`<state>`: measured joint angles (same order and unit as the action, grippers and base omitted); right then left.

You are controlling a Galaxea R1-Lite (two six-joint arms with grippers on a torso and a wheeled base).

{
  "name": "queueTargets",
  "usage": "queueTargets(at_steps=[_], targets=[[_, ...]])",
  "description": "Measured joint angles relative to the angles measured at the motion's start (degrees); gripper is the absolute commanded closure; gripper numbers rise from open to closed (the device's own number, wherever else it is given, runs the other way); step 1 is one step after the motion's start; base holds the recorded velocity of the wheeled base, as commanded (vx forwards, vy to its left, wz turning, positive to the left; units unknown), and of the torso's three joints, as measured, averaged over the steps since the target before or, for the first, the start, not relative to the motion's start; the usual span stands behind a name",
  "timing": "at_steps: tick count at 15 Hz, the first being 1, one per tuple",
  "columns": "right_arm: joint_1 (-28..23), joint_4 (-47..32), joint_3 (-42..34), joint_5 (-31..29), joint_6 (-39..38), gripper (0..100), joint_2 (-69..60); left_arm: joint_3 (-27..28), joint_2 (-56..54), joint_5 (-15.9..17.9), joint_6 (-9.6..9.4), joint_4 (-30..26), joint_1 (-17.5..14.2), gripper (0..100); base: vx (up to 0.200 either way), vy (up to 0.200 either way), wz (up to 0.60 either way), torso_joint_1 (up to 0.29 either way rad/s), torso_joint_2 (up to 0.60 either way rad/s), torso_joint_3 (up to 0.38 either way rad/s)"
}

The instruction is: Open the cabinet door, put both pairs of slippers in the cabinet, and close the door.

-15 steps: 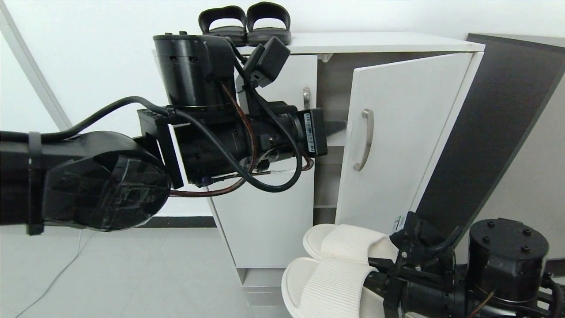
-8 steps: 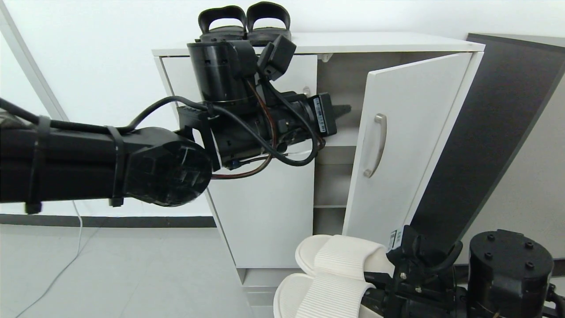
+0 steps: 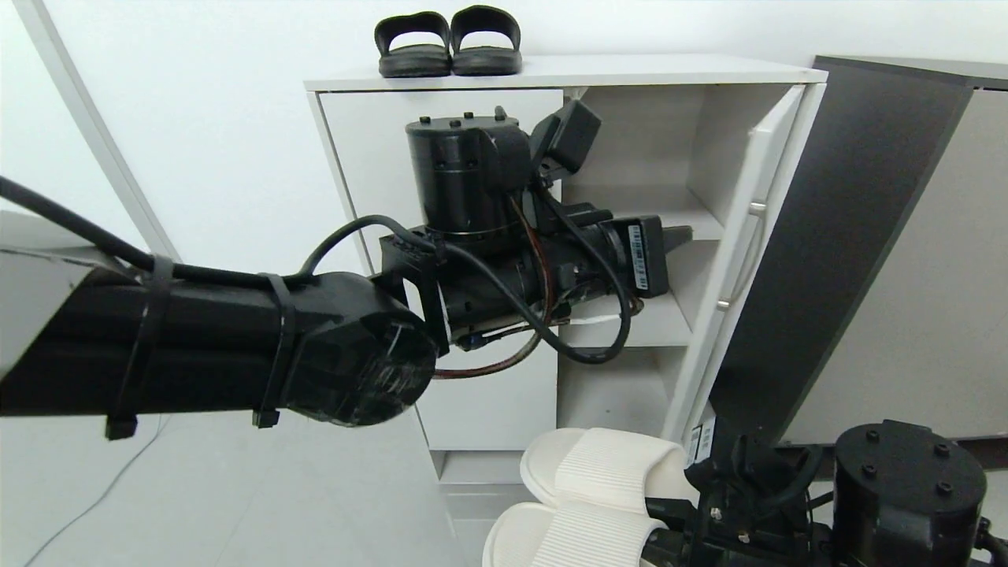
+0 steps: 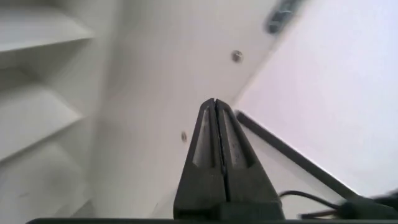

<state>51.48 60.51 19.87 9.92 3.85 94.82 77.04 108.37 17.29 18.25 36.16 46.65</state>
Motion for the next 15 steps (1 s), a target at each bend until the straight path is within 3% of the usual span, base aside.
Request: queueTargets(at_steps=[2,4,8,11,15], targets=[[0.02,0.02,-0.09,0.00,0.00,100,0.07,-0.78,0.02,0.00,-0.18,0.87,1.52,100,-0.100,0.000,0.00,0.001,0.00,0.001],[-0.02,0.06,-0.11,-0.07,-0.05,100,0.09,-1.11,-0.05,-0.02,-0.24,0.93,0.39,100,0.000,0.000,0.00,0.000,0.00,0.000],[-3.67,0.02,2.78,-1.52,-0.57,100,1.40,-3.62,-4.29,-2.49,-1.07,0.77,-9.31,100,0.000,0.000,0.00,0.000,0.00,0.000],[-7.85,0.02,9.07,-13.18,-2.95,100,4.61,-10.87,-13.75,-10.09,-5.36,-2.28,-14.35,100,0.000,0.000,0.00,0.000,0.00,0.000],[-8.87,-0.16,16.46,-26.01,-4.28,100,10.56,-23.32,-35.39,-24.37,-9.36,-16.64,-17.10,100,0.000,0.000,0.00,0.000,0.00,0.000]])
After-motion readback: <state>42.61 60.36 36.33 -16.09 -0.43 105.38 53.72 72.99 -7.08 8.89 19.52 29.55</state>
